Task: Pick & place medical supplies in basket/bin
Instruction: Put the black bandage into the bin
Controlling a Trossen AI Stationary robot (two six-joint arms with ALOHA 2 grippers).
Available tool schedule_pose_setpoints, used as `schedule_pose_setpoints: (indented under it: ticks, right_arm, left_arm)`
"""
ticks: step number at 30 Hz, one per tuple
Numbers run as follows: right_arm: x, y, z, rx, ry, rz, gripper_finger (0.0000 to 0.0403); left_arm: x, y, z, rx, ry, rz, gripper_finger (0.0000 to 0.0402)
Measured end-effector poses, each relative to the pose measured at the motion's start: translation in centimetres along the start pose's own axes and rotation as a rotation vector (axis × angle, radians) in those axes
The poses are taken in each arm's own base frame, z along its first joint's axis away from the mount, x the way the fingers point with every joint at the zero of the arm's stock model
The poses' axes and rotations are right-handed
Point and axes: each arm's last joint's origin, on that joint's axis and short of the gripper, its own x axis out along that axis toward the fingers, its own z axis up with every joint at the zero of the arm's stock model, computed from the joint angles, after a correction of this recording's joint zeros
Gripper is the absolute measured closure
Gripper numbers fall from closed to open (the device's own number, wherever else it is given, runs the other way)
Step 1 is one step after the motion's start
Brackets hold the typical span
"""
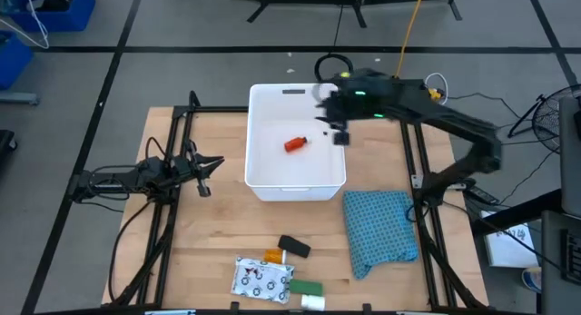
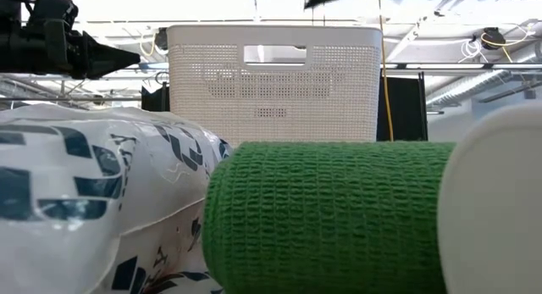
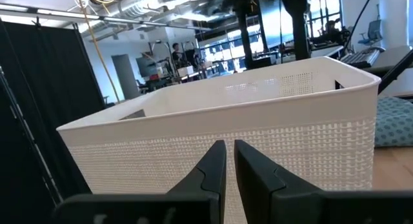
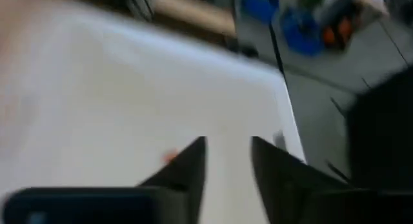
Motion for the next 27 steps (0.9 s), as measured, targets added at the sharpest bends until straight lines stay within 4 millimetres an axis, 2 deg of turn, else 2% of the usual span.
schedule_pose_setpoints:
  ticks: [3,4,7,9,12,16,21,25,27]
  right_arm:
    - [-4.7,1.9,0.4,0.049,-0.139,0.068,0.0378]
    - [-5.9,2.7,0.2,0.052,-0.174,0.089,0.0390]
    - [-8.8,5.4,-0.9,0.087,-0.279,0.155,0.0391]
    - [-9.7,7.6,-2.4,0.095,-0.345,0.219,0.0398]
    - [-9.7,10.9,-5.6,0.064,-0.436,0.268,0.0401]
    - [-8.8,13.6,-10.4,0.078,-0.513,0.181,0.0402]
    - [-8.8,14.2,-15.6,0.123,-0.581,0.120,0.0402]
    - [-8.9,14.2,-17.7,0.206,-0.715,0.085,0.0402]
    - [-8.0,14.7,-18.6,0.200,-0.685,0.094,0.0402]
  left_arm:
    - [0.0,0.0,0.0,-0.001,-0.003,0.001,0.0364]
    - [0.0,0.0,0.1,-0.002,-0.006,0.002,0.0364]
    - [0.0,0.1,0.2,-0.005,-0.024,0.007,0.0364]
    - [0.0,0.1,0.4,-0.003,-0.040,0.011,0.0364]
    - [0.0,0.1,0.5,0.006,-0.046,0.014,0.0364]
    - [0.0,0.1,0.5,0.008,-0.046,0.013,0.0364]
    - [0.0,0.1,0.5,0.009,-0.046,0.013,0.0364]
    - [0.0,0.1,0.5,-0.012,-0.046,0.013,0.0364]
    - [0.0,0.1,0.5,-0.035,-0.047,0.012,0.0364]
